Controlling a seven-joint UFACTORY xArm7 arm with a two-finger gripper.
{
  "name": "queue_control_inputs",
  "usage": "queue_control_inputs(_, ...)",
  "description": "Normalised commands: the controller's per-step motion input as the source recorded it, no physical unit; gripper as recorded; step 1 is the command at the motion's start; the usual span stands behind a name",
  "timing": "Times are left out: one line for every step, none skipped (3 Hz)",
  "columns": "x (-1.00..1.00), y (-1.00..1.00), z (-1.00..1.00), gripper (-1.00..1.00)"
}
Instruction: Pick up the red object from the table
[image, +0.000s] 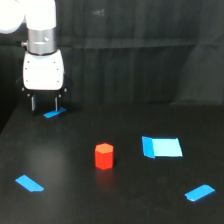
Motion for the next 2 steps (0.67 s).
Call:
queue_control_inputs(-0.02, 0.16, -0.02, 0.87)
queue_control_inputs(0.28, 0.01, -0.3, 0.89)
